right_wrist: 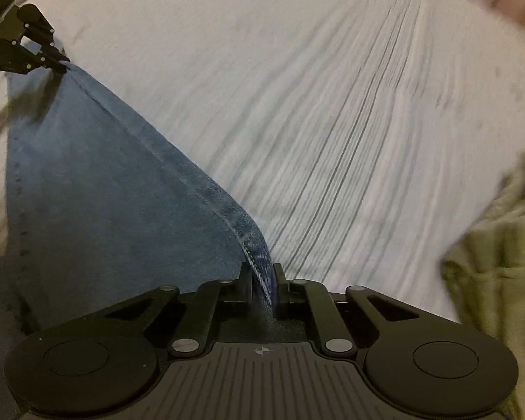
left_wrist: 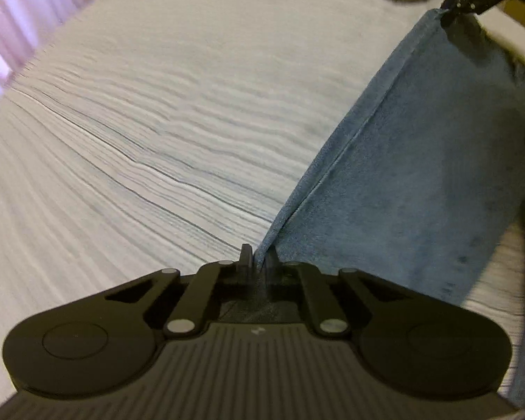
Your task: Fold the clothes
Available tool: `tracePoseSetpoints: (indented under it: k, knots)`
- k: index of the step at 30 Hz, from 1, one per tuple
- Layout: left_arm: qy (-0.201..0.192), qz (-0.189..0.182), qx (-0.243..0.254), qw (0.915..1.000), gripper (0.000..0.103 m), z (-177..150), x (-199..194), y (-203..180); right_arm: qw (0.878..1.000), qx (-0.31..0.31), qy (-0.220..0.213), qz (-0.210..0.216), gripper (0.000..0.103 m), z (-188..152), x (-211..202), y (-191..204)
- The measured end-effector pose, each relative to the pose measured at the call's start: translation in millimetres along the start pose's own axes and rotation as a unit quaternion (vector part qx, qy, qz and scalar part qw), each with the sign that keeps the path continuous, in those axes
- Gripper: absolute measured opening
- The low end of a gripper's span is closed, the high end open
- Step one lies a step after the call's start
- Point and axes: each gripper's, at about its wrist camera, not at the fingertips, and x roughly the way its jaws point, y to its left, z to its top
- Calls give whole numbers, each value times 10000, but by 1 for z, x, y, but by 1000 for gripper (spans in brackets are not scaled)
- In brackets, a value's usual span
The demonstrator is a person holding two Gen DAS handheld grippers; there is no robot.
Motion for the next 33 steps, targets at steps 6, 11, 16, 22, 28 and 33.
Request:
tracePoseSetpoints:
  k: [6, 11, 16, 22, 28, 33]
  knots:
    - [-477, 249, -736, 9958, 6, -47, -105, -65, 9942, -212, -733, -762, 8, -46, -103, 86]
    - [-268, -25, -1882, 9818, 5, -114, -163, -148, 9941, 78, -479, -974, 8, -105, -146, 176]
    - [674, -395, -2868, 9548, 9, -168, -170, -216, 9878, 561, 671, -1287, 64, -170, -135, 256]
    - [570, -369, -3631, 9293, 13, -179, -178, -228, 9643, 1998, 466, -1673, 86, -195, -149, 279]
    - [267, 499, -4571, 8876, 21, -174, -202, -223, 9120, 3823, -226, -1468, 86, -207, -178, 233]
    - [290, 1205, -5222, 8438, 22, -172, -221, -249, 8579, 5078, -606, -504, 86, -226, -186, 179]
